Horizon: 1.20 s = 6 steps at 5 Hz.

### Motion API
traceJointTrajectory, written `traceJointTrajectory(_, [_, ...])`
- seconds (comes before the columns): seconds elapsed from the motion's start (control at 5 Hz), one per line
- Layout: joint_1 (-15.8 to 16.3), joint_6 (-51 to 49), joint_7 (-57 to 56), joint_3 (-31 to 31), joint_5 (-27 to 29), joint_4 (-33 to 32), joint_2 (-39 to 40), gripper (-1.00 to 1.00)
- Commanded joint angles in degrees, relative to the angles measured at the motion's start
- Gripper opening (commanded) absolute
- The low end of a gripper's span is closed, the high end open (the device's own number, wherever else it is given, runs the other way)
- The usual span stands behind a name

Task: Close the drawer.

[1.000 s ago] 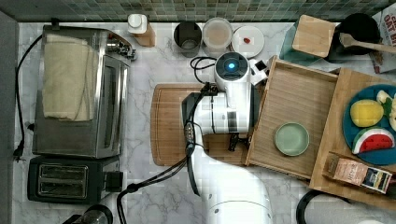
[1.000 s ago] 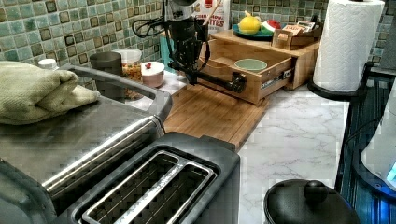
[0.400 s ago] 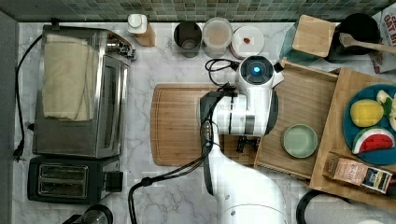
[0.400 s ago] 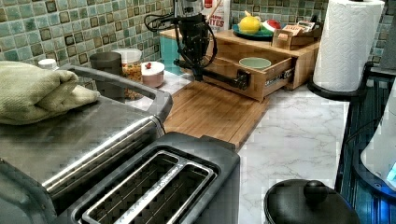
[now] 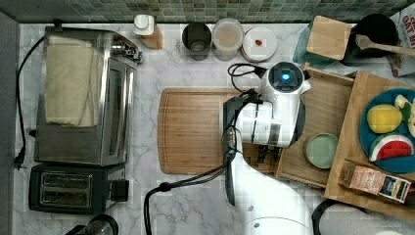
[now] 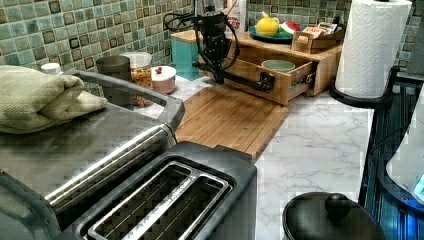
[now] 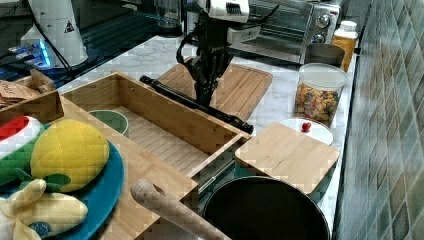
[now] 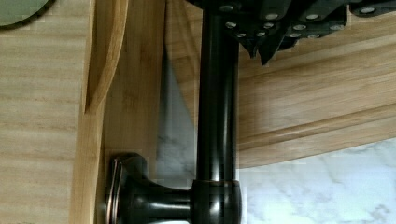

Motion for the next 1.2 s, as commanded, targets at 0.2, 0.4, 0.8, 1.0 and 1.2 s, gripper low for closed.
traceJointTrajectory(0.2, [-11.9, 4.2, -12.1, -9.5, -2.8, -0.2, -4.0, -1.00])
traceJointTrajectory(0.4, [-14.6, 8.6, -17.1, -10.2, -2.7, -1.5, -4.0, -1.00])
traceJointTrajectory(0.8, [-16.2, 7.0, -19.0, -13.1, -4.7, 4.1, 1.4, -1.00])
traceJointTrajectory(1.0, [-17.2, 5.1, -21.0, -14.0, -4.2, 9.0, 5.7, -1.00])
traceJointTrajectory(1.2, [-17.9, 4.6, -22.0, -14.5, -5.2, 12.4, 8.2, -1.00])
